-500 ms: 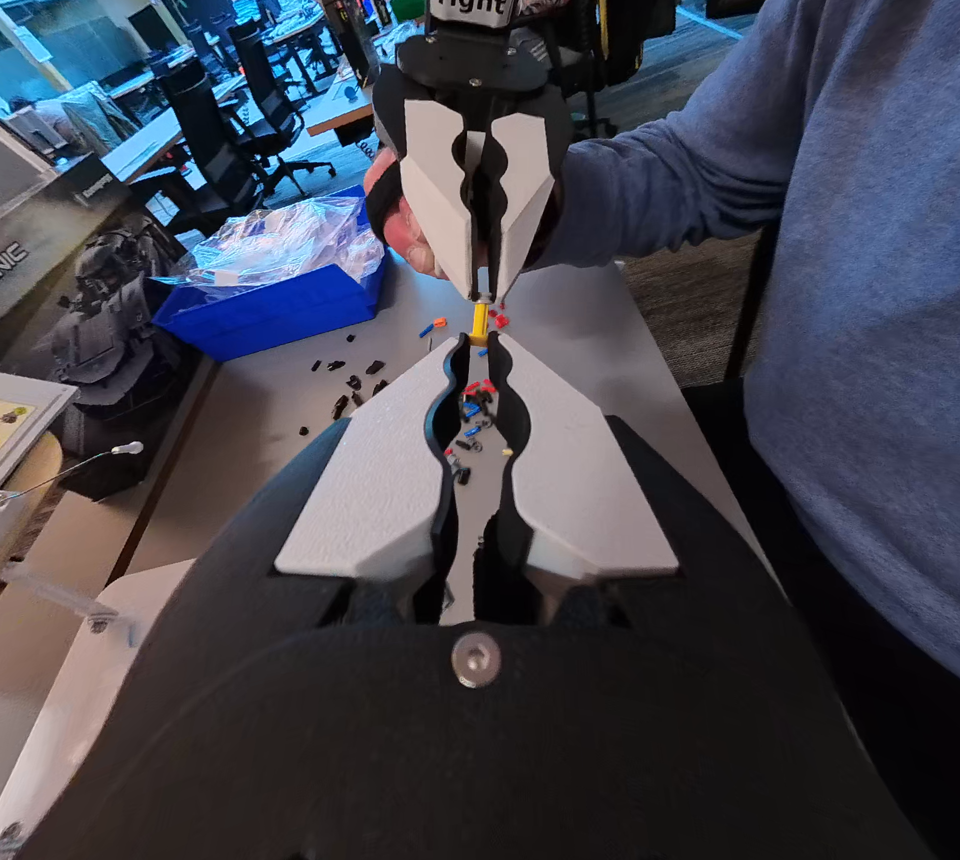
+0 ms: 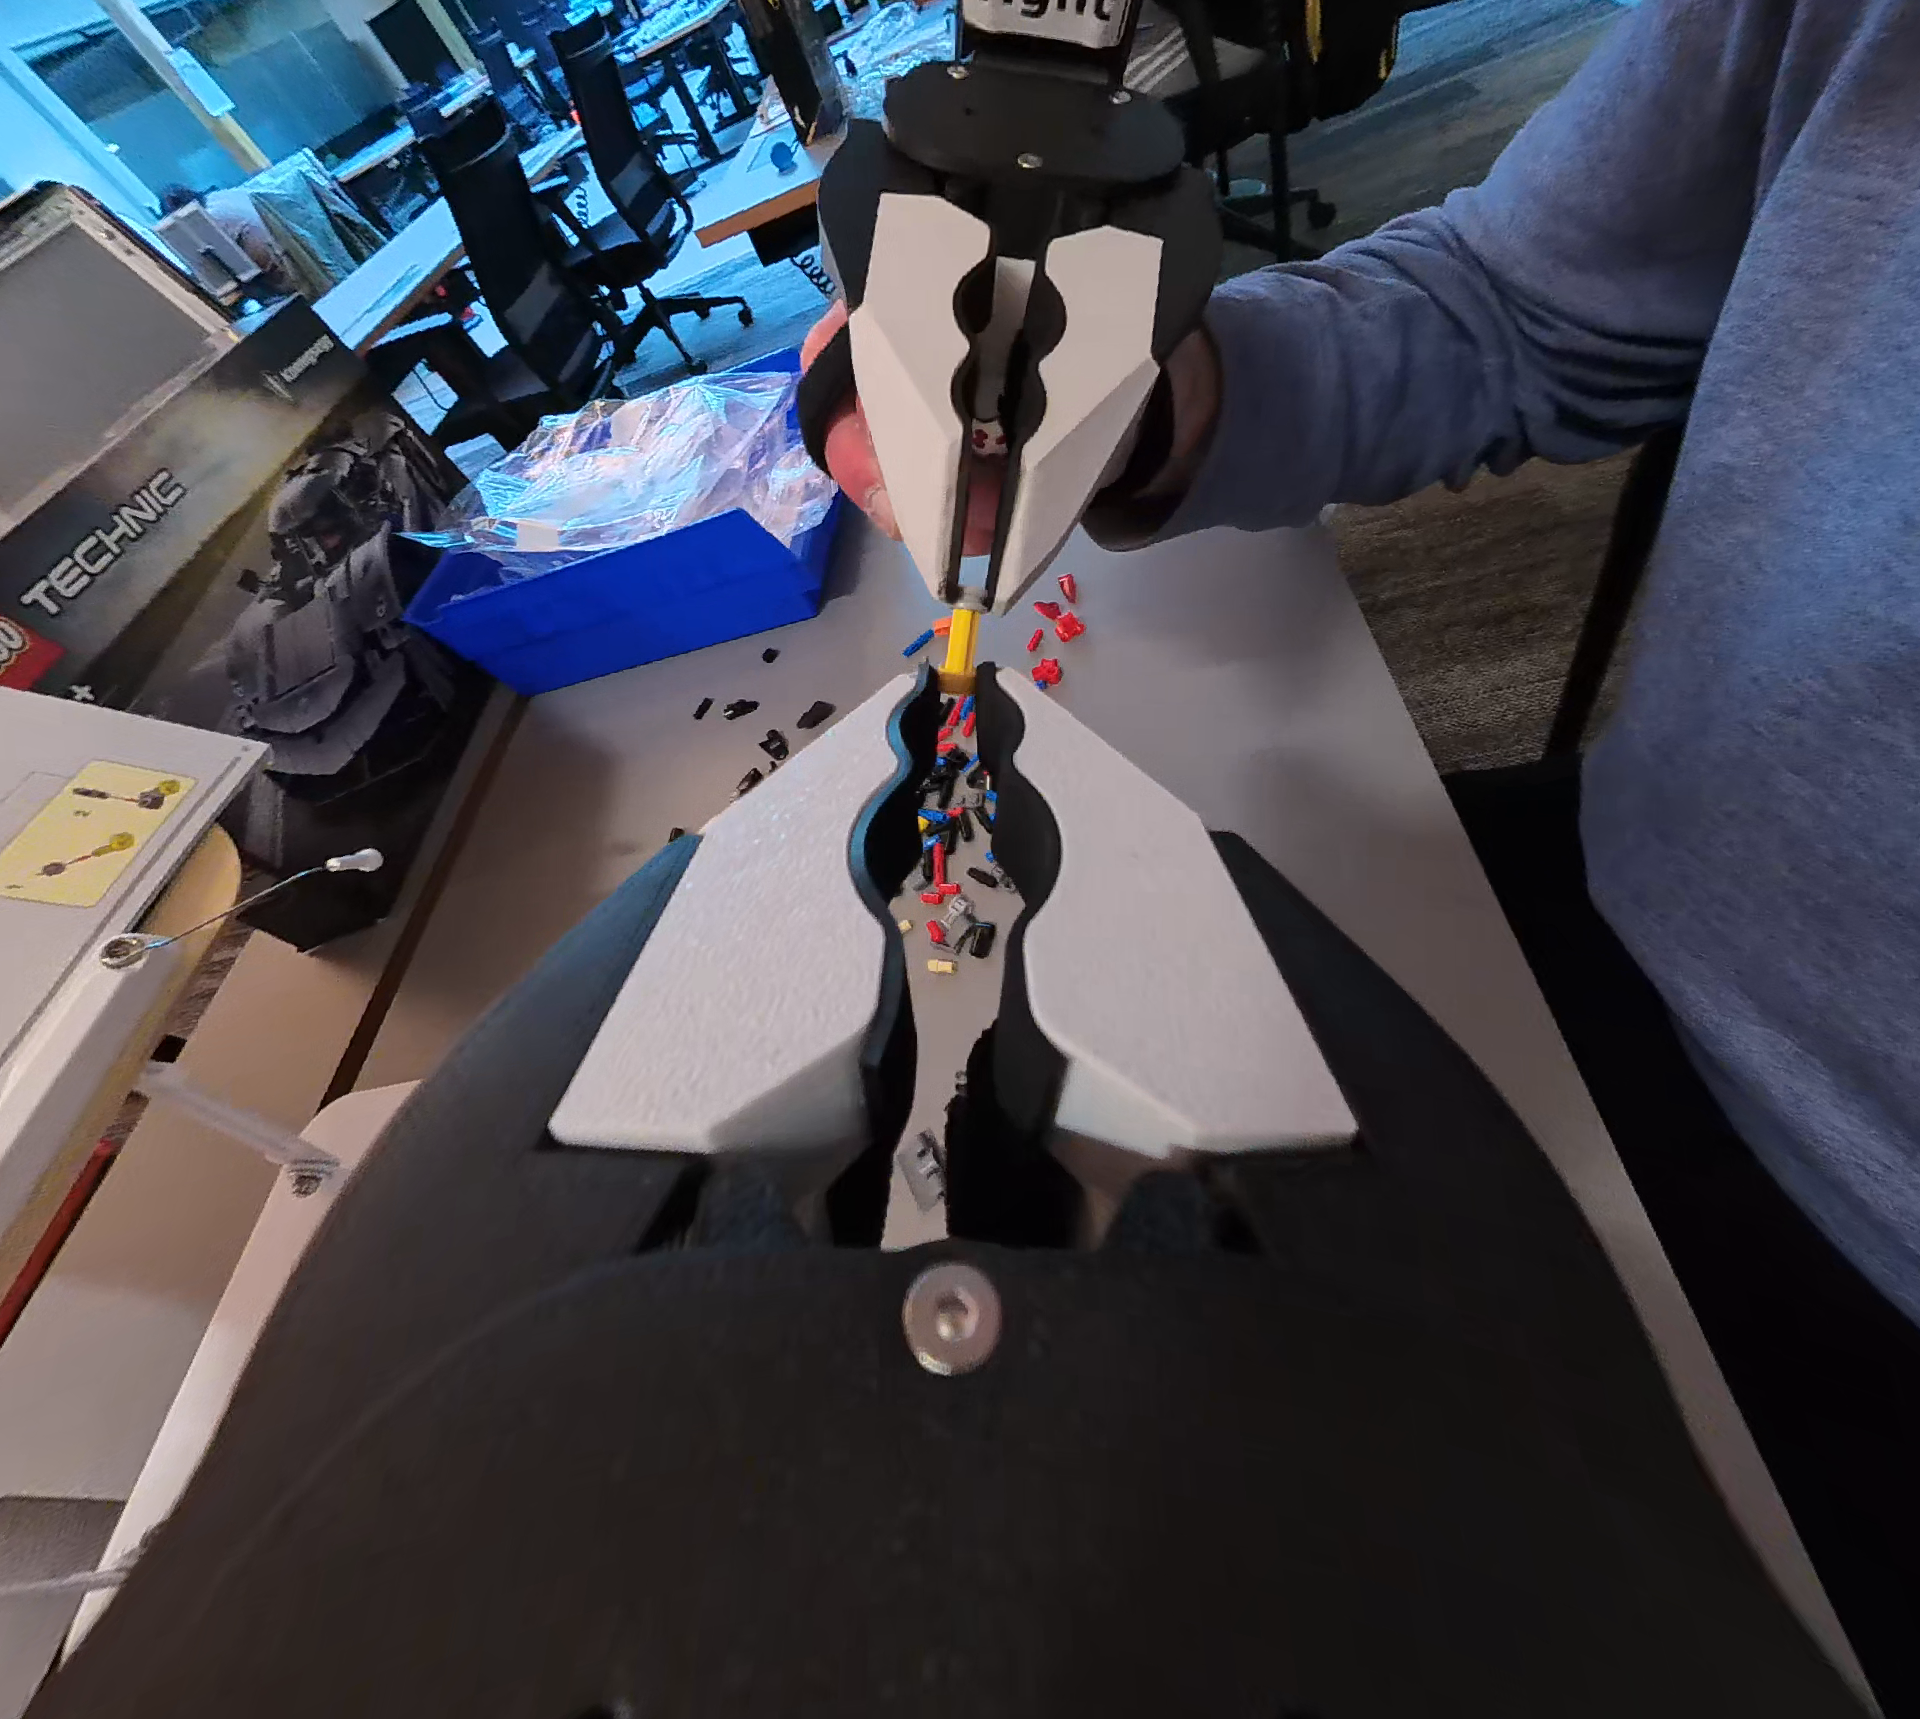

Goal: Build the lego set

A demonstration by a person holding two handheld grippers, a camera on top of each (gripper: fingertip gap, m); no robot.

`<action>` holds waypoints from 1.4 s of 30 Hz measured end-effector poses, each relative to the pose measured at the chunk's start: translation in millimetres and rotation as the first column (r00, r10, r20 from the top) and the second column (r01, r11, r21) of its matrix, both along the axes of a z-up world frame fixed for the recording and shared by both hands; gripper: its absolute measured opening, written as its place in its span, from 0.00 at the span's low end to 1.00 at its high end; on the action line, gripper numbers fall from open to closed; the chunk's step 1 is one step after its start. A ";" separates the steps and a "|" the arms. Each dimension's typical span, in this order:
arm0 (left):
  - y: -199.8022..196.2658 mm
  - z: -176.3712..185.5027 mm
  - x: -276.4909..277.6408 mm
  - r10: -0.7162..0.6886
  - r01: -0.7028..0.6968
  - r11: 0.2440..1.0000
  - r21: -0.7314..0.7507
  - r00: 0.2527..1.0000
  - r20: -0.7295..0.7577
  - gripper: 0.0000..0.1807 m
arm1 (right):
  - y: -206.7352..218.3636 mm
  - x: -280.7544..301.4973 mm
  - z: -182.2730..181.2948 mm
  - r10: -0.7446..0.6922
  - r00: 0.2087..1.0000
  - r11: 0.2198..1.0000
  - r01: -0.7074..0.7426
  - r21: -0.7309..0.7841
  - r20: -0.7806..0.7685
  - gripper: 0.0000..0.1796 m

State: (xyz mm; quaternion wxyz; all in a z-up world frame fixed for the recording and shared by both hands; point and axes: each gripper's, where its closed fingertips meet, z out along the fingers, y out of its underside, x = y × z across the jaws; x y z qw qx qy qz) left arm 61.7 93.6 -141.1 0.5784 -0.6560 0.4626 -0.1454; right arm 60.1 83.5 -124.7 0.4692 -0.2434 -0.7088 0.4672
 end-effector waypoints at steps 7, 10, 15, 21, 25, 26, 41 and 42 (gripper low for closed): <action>-7.6 -3.7 6.2 -0.114 0.117 0.989 -0.086 0.993 0.038 0.03 | -7.5 4.7 -2.7 0.069 0.997 0.997 -0.069 0.025 0.021 0.01; -6.7 -1.6 6.4 -0.133 0.137 0.986 -0.098 0.990 0.043 0.03 | -7.3 4.3 -0.6 0.066 0.998 0.997 -0.066 0.035 0.020 0.01; -1.2 1.6 5.0 -0.094 0.095 0.994 -0.054 0.995 0.019 0.03 | -3.1 1.8 3.0 0.022 1.000 1.000 -0.022 0.022 0.022 0.01; 4.0 0.3 3.0 -0.034 0.034 0.999 -0.006 0.999 -0.014 0.03 | -0.5 0.3 0.6 -0.011 1.000 1.000 0.011 0.006 0.024 0.01; 8.2 1.1 1.0 0.005 -0.005 1.000 0.008 0.999 -0.041 0.03 | 0.7 -1.1 -0.8 -0.042 0.999 0.999 0.041 0.023 0.027 0.01; 9.4 1.2 0.3 0.014 -0.014 1.000 0.010 0.999 -0.046 0.03 | 1.7 -1.7 -1.0 -0.054 0.998 0.998 0.054 0.032 0.021 0.01; 14.8 -11.2 1.8 0.065 -0.066 0.996 -0.052 0.997 -0.035 0.03 | 13.6 -0.8 -9.4 -0.129 0.992 0.991 0.129 0.044 0.009 0.01; 15.2 -12.3 1.7 0.068 -0.070 0.996 -0.056 0.997 -0.041 0.03 | 14.0 -0.9 -10.4 -0.134 0.991 0.990 0.133 0.048 0.014 0.01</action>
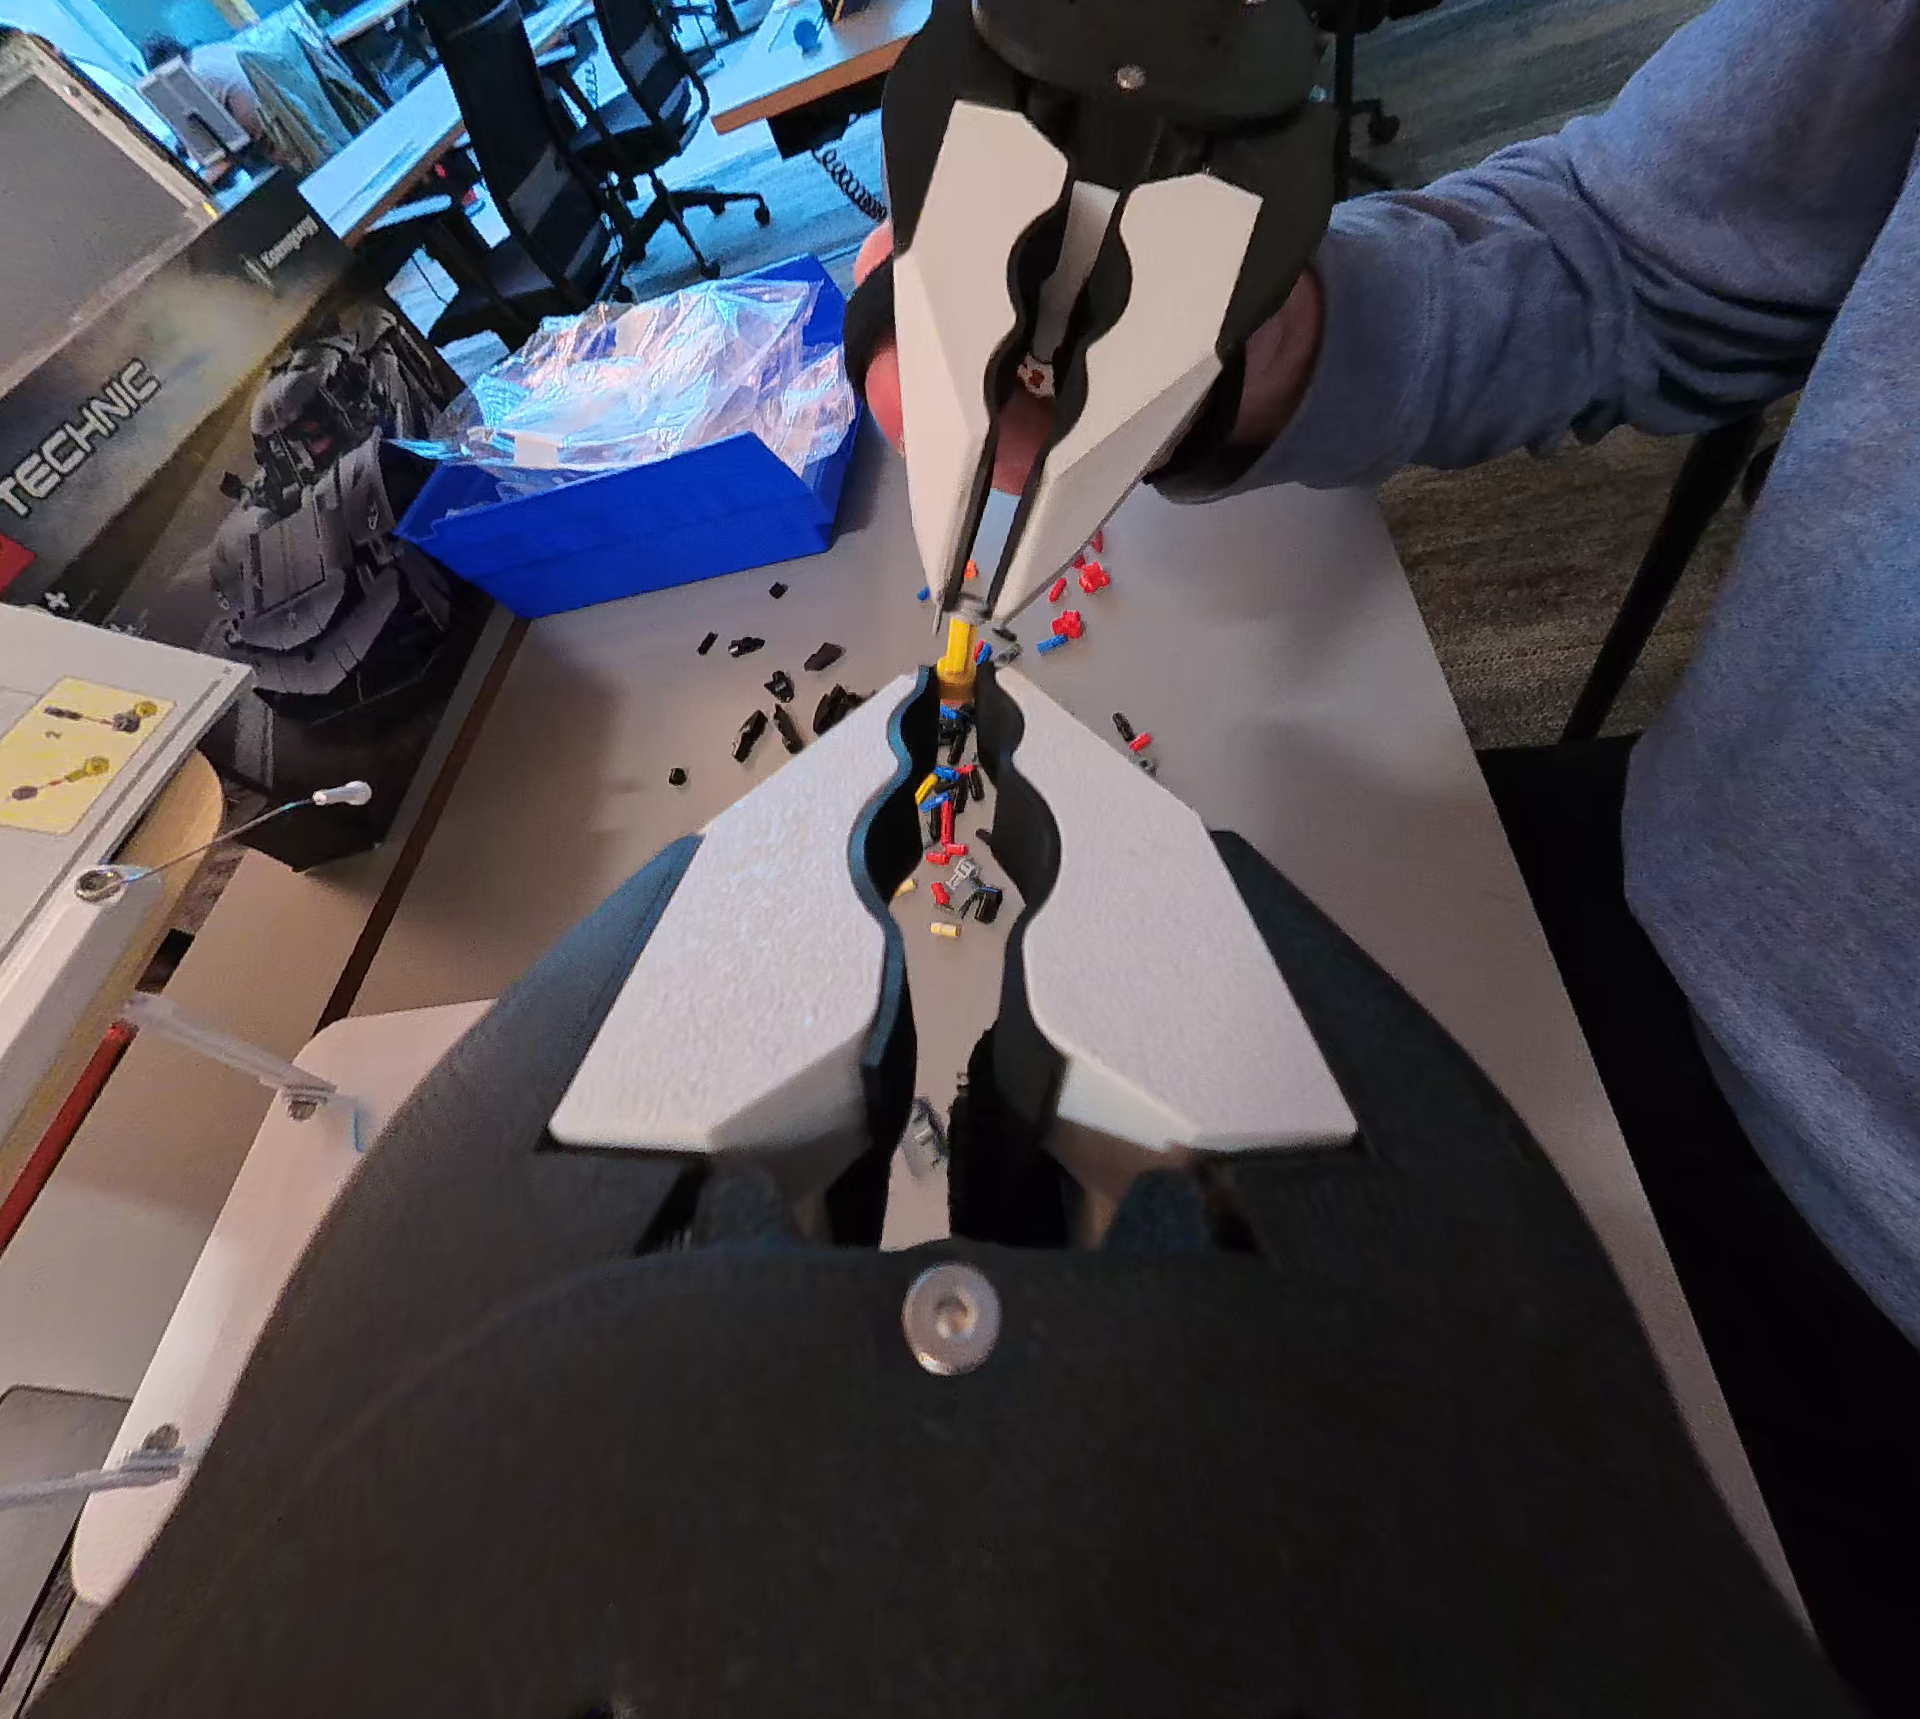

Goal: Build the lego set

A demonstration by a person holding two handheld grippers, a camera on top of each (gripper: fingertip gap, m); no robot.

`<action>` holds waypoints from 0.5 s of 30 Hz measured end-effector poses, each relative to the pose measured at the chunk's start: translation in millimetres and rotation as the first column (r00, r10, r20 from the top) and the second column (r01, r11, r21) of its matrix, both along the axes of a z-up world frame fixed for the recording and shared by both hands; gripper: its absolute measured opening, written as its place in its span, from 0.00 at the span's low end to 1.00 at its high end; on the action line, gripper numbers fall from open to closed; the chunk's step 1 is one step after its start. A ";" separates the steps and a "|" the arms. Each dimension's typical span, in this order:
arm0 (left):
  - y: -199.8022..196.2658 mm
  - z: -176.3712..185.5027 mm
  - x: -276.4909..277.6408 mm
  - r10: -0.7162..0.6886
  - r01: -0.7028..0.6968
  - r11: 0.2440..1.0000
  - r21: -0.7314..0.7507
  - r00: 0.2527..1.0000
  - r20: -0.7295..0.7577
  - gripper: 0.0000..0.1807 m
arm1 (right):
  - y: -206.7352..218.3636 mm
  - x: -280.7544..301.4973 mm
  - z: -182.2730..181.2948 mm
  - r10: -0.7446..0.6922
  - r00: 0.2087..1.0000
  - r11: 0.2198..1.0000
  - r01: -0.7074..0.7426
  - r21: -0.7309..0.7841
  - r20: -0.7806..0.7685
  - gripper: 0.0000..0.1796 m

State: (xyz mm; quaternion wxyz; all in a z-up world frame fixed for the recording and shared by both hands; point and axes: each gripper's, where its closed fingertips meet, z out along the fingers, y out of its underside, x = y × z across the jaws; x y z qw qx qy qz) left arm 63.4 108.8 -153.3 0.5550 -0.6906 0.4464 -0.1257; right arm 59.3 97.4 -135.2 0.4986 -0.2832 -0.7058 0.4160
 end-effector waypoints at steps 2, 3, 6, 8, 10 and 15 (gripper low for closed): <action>1.4 -1.1 -0.3 0.013 -0.013 1.000 -0.005 1.000 -0.008 0.03 | 1.8 -0.2 -1.3 -0.012 1.000 1.000 0.012 0.003 0.007 0.01; 1.9 -2.3 -0.5 0.019 -0.019 1.000 -0.008 1.000 -0.018 0.03 | 2.3 -0.2 -2.5 -0.016 1.000 1.000 0.016 0.008 0.014 0.01; 3.7 -6.8 -1.6 0.043 -0.044 0.999 -0.009 0.997 -0.069 0.03 | 4.3 -0.4 -7.1 -0.026 0.999 1.000 0.025 0.016 0.041 0.01; 4.9 -9.8 -2.1 0.058 -0.059 0.998 -0.009 0.993 -0.102 0.03 | 5.5 -0.4 -10.2 -0.034 0.998 0.999 0.032 0.025 0.060 0.01; 5.6 -12.4 -2.0 0.065 -0.068 0.998 -0.013 0.990 -0.124 0.03 | 6.1 -0.3 -12.9 -0.036 0.996 0.999 0.034 0.030 0.080 0.01; 6.9 -17.0 -2.0 0.076 -0.079 0.997 -0.010 0.980 -0.184 0.03 | 7.8 0.6 -17.8 -0.032 0.992 0.999 0.027 0.042 0.123 0.01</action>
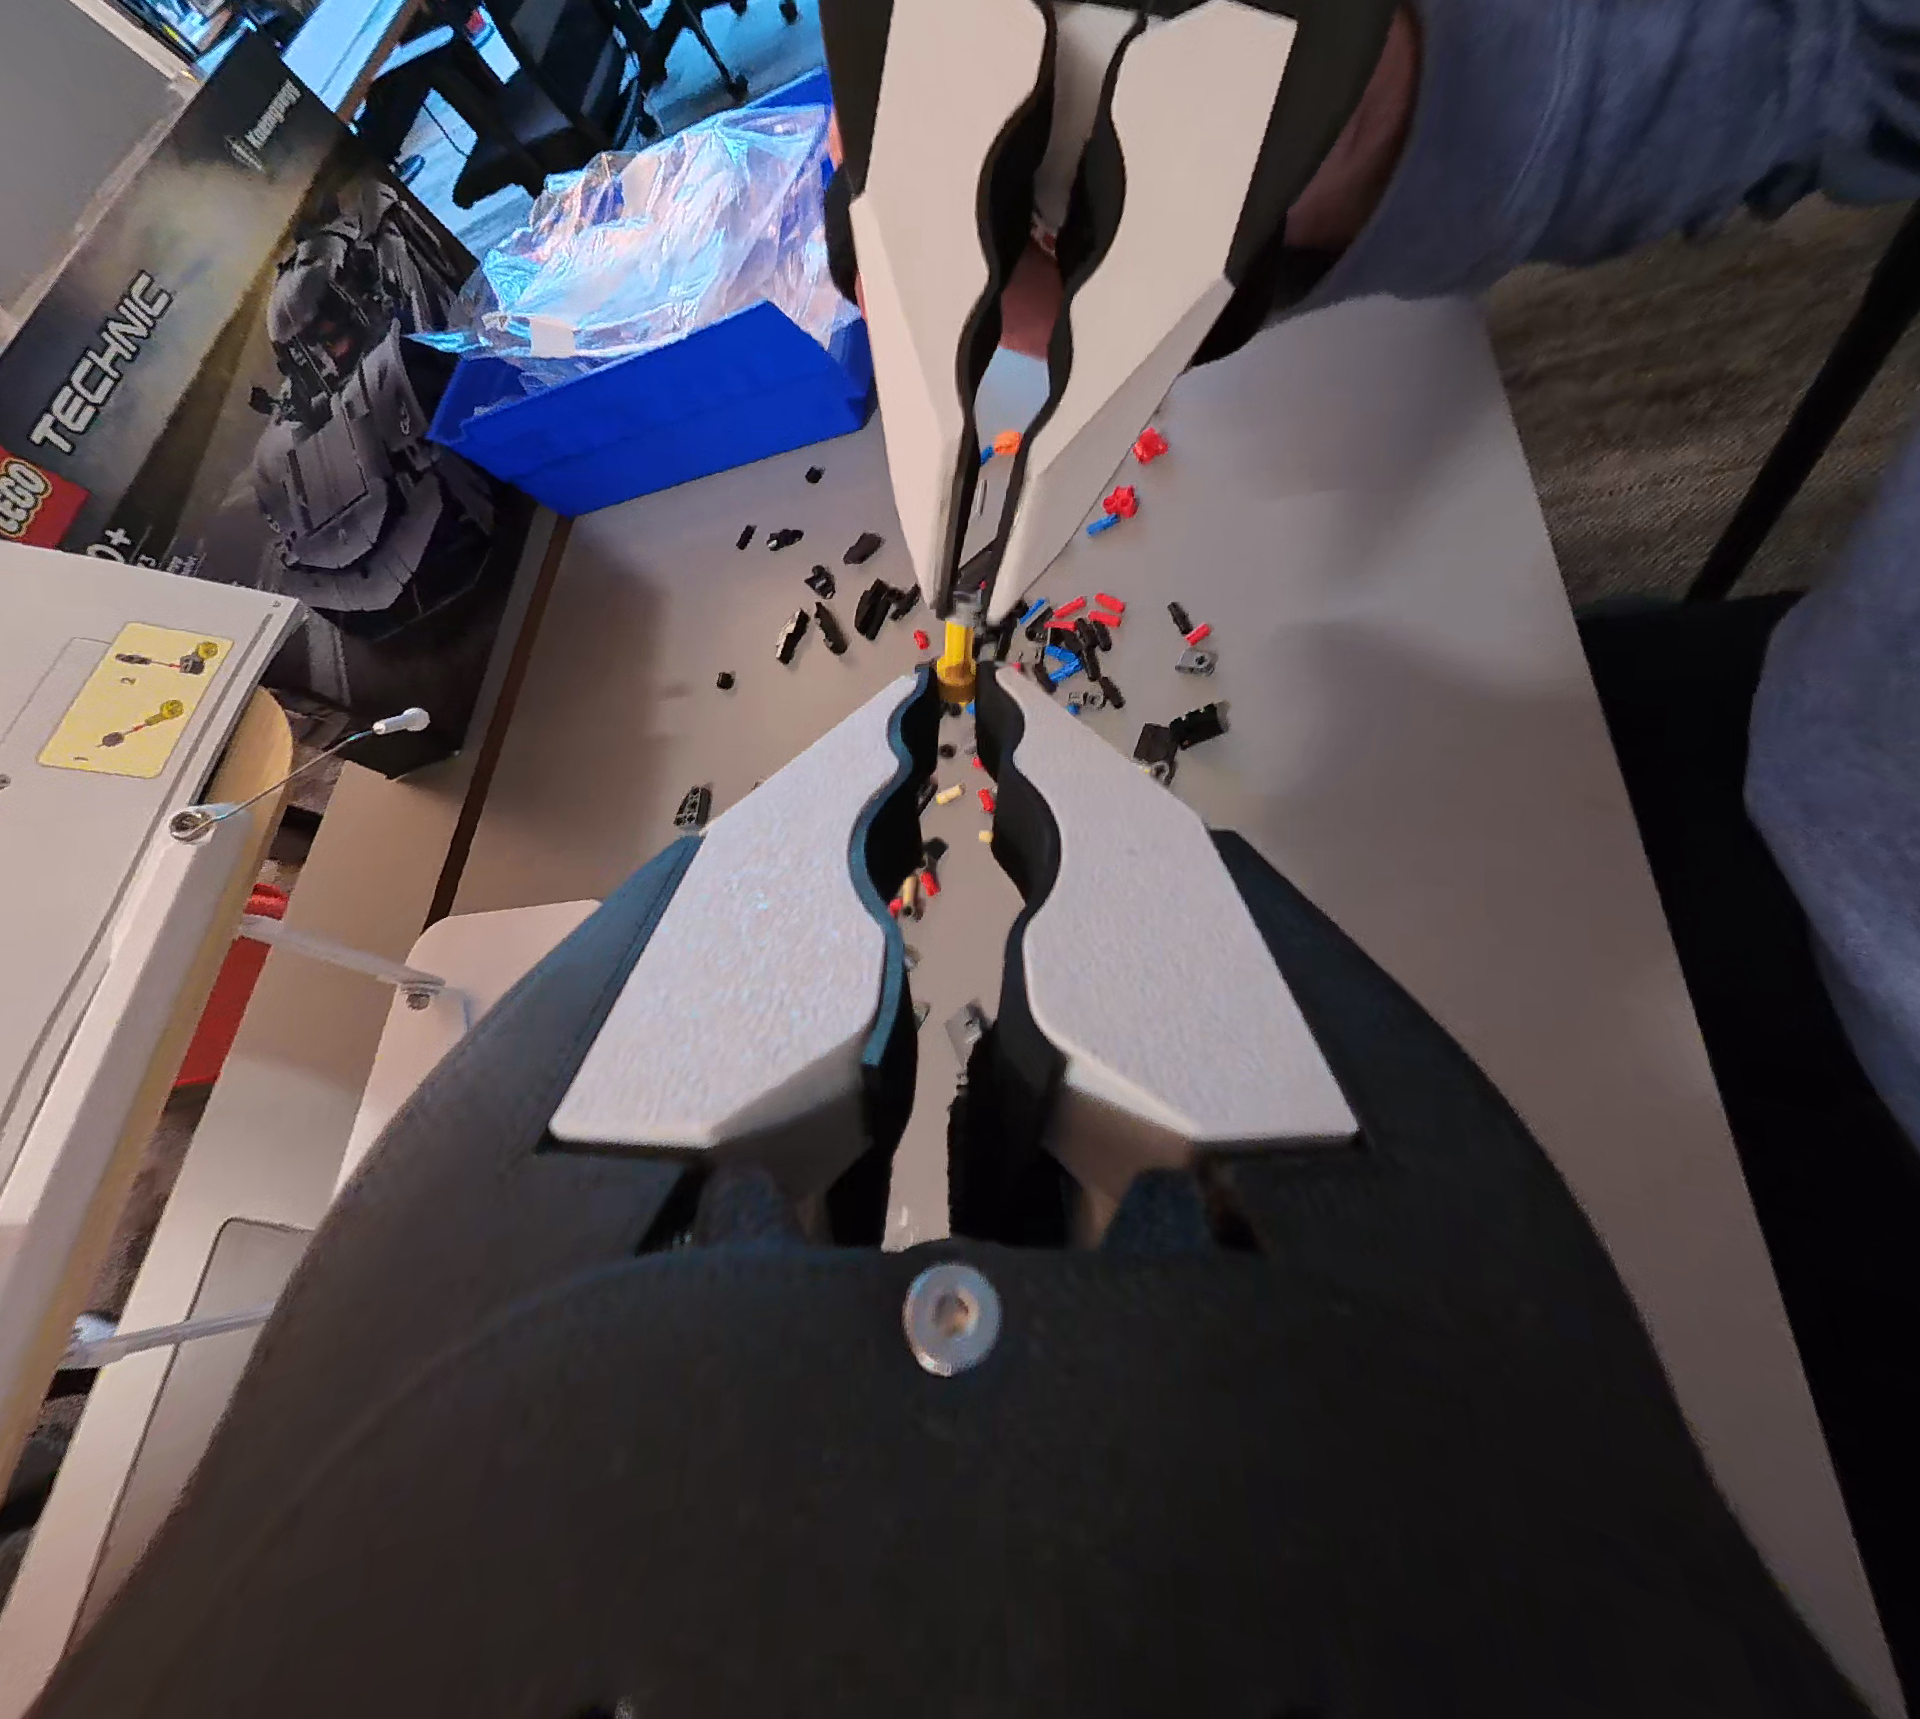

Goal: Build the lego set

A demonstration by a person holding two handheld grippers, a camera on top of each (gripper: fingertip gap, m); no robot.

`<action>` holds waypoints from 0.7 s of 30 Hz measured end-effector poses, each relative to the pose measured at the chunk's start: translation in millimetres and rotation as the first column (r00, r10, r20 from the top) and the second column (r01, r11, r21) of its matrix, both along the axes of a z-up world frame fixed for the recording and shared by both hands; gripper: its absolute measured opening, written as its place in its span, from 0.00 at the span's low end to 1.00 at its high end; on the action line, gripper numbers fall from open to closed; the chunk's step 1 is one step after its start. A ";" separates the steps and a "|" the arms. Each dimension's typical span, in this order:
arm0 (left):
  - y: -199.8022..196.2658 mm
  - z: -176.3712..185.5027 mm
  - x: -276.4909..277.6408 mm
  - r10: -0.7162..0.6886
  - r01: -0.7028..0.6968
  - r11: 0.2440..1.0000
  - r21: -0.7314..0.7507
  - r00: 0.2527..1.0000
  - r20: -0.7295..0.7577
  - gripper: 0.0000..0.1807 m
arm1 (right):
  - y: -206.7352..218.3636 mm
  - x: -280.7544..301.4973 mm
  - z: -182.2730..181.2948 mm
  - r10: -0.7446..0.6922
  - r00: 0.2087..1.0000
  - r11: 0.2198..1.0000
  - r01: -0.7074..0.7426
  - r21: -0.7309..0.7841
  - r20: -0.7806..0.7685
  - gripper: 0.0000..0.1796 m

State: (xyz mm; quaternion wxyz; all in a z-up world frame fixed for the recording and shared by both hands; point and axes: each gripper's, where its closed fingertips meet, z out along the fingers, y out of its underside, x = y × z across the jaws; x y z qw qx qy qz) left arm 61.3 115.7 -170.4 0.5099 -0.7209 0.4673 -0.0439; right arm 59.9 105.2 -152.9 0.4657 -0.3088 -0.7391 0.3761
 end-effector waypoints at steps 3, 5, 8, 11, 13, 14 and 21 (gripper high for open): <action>0.4 -2.7 0.3 0.000 -0.001 1.000 -0.013 1.000 -0.026 0.03 | 0.4 0.2 -2.7 -0.006 1.000 1.000 0.005 0.028 0.021 0.01; 1.1 -3.9 0.3 0.002 -0.003 1.000 -0.018 0.999 -0.037 0.03 | 1.6 0.6 -4.1 -0.010 0.999 0.999 0.008 0.036 0.041 0.01; 2.8 -8.1 -0.2 0.009 -0.010 1.000 -0.021 0.997 -0.075 0.03 | 3.1 0.8 -8.7 -0.012 0.997 0.999 0.008 0.051 0.080 0.01; 3.9 -12.3 -0.3 0.014 -0.017 1.000 -0.025 0.994 -0.106 0.03 | 4.2 1.3 -13.3 -0.011 0.994 0.998 0.005 0.064 0.107 0.01; 4.2 -14.2 -0.1 0.015 -0.019 0.999 -0.033 0.994 -0.108 0.03 | 4.7 1.4 -15.4 -0.017 0.993 0.997 0.008 0.076 0.115 0.01; 4.7 -15.3 -0.4 0.018 -0.022 0.999 -0.034 0.993 -0.114 0.03 | 5.4 1.2 -16.7 -0.023 0.993 0.996 0.013 0.088 0.119 0.01; 4.9 -11.4 2.9 0.003 -0.004 1.000 -0.022 0.998 -0.064 0.03 | 5.4 3.8 -12.2 0.022 0.996 1.000 -0.023 0.014 0.081 0.01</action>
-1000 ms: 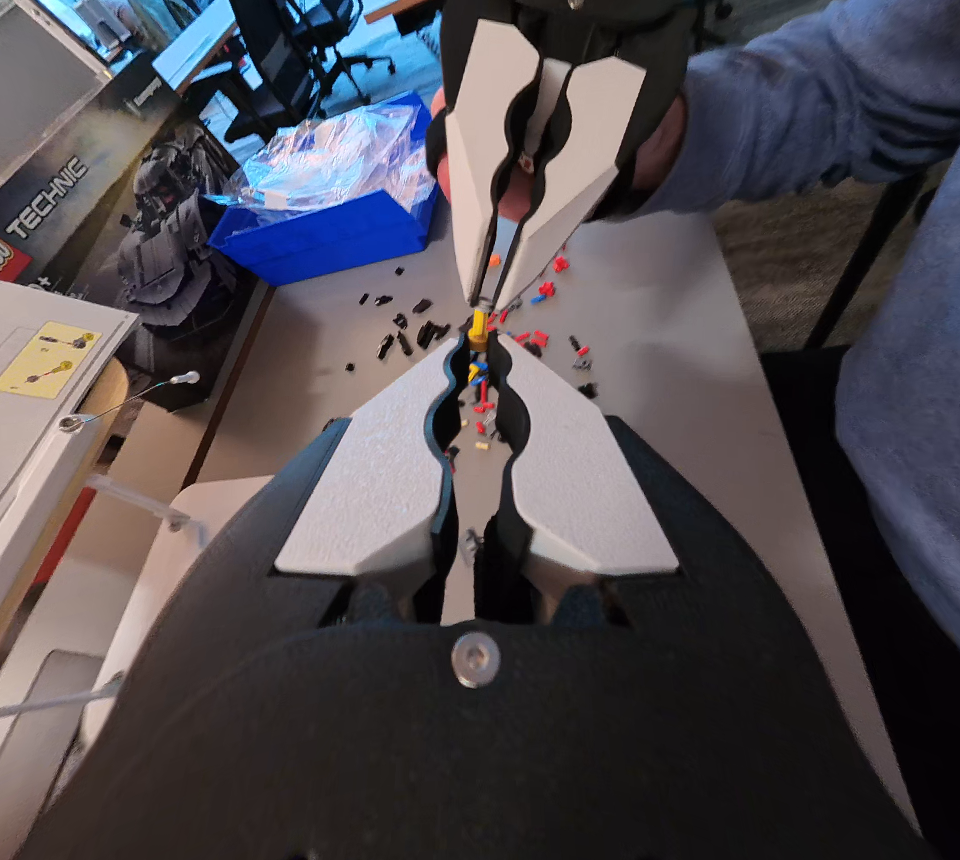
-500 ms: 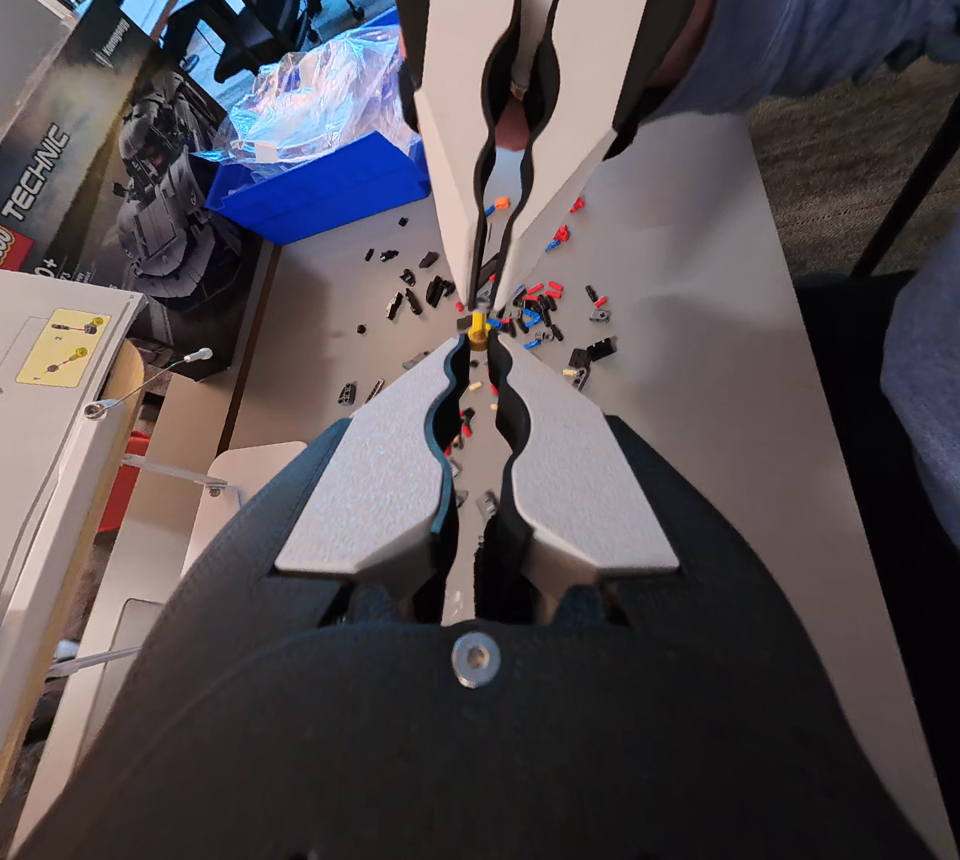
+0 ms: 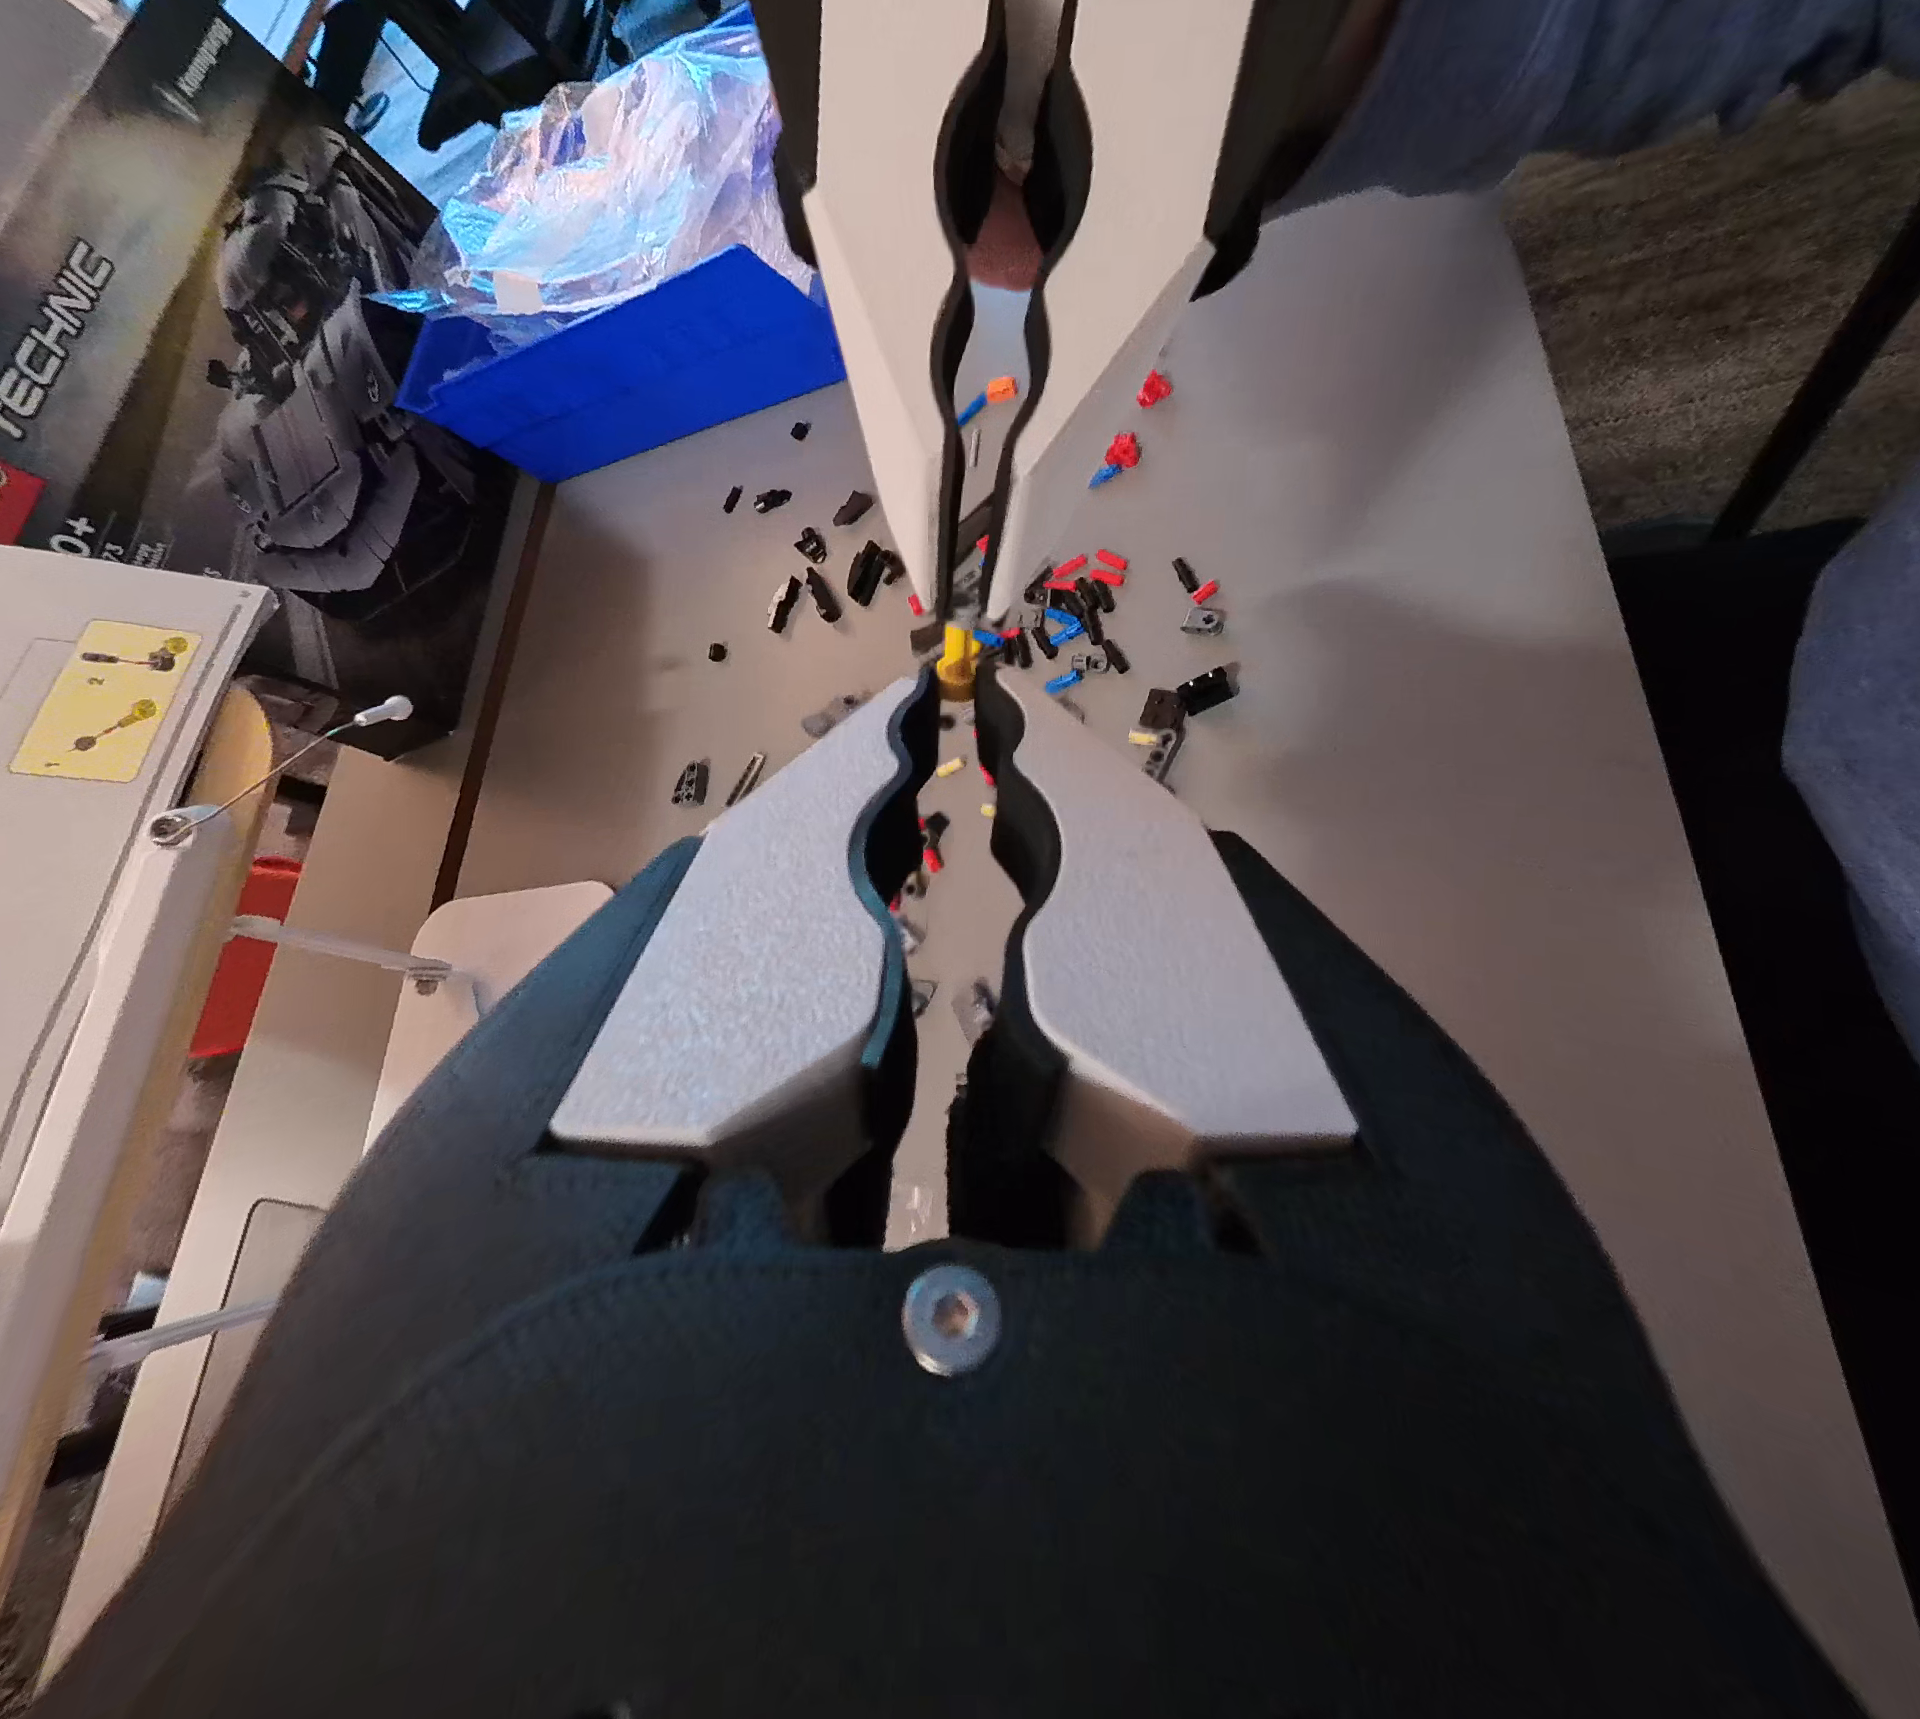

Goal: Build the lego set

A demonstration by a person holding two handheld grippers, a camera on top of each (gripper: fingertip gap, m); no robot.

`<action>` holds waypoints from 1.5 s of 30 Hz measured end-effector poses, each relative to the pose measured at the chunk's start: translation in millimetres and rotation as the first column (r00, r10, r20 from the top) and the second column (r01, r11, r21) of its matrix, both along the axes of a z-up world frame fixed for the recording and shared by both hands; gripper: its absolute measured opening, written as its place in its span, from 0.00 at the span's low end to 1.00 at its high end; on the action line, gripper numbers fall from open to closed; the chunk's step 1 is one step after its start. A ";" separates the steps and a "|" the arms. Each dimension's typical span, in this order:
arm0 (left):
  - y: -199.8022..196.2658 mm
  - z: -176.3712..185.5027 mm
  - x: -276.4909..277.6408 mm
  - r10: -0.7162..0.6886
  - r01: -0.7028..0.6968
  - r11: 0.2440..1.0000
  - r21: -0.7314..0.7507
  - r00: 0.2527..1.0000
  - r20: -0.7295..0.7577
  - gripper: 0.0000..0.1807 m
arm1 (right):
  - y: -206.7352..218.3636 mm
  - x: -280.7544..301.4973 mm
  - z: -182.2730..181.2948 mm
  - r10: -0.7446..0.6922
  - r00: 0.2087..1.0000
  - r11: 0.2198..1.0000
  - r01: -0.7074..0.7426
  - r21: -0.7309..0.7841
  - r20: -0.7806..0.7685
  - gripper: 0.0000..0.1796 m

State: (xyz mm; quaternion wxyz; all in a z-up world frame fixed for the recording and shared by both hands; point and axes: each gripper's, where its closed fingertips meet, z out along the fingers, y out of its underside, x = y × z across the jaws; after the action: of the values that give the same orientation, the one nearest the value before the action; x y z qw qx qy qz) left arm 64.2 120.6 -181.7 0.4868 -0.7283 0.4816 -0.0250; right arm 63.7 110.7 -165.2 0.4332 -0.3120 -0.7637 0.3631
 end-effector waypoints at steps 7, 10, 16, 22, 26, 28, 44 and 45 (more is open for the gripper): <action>-1.4 3.9 3.1 -0.016 0.016 1.000 0.013 0.999 0.046 0.02 | -1.0 2.4 3.9 0.024 0.999 1.000 -0.024 -0.020 -0.038 0.01; -1.2 2.0 4.1 -0.020 0.020 1.000 0.011 0.999 0.029 0.03 | -1.9 2.9 2.3 0.035 0.999 0.999 -0.035 -0.012 -0.032 0.01; -5.5 0.4 9.8 -0.061 0.061 0.998 -0.007 0.998 0.033 0.03 | -6.3 8.8 1.0 0.092 0.996 0.996 -0.092 -0.017 -0.009 0.01; -8.5 -2.3 14.1 -0.087 0.087 0.996 -0.020 0.996 0.014 0.03 | -9.5 13.5 -2.1 0.132 0.990 0.990 -0.134 0.039 0.048 0.01; -9.4 -1.3 16.1 -0.099 0.099 0.995 -0.015 0.995 0.010 0.02 | -10.8 15.6 -1.5 0.159 0.986 0.986 -0.161 0.047 0.055 0.01; -9.2 -1.4 16.4 -0.099 0.099 0.995 -0.008 0.995 0.006 0.03 | -10.4 16.0 -1.6 0.170 0.984 0.985 -0.172 0.035 0.055 0.01; -5.1 -3.7 15.9 -0.084 0.086 0.996 -0.021 0.991 0.104 0.03 | -5.9 13.7 -2.5 0.137 0.991 0.990 -0.137 -0.017 0.000 0.01; -5.3 -2.9 16.3 -0.085 0.087 0.996 -0.020 0.990 0.115 0.03 | -5.7 14.2 -1.7 0.137 0.991 0.990 -0.137 -0.023 -0.003 0.01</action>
State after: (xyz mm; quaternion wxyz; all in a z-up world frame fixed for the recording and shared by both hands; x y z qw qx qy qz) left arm 80.5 115.3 -184.7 0.5028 -0.7103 0.4835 -0.0938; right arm 77.9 104.9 -166.8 0.4042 -0.2635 -0.7787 0.4011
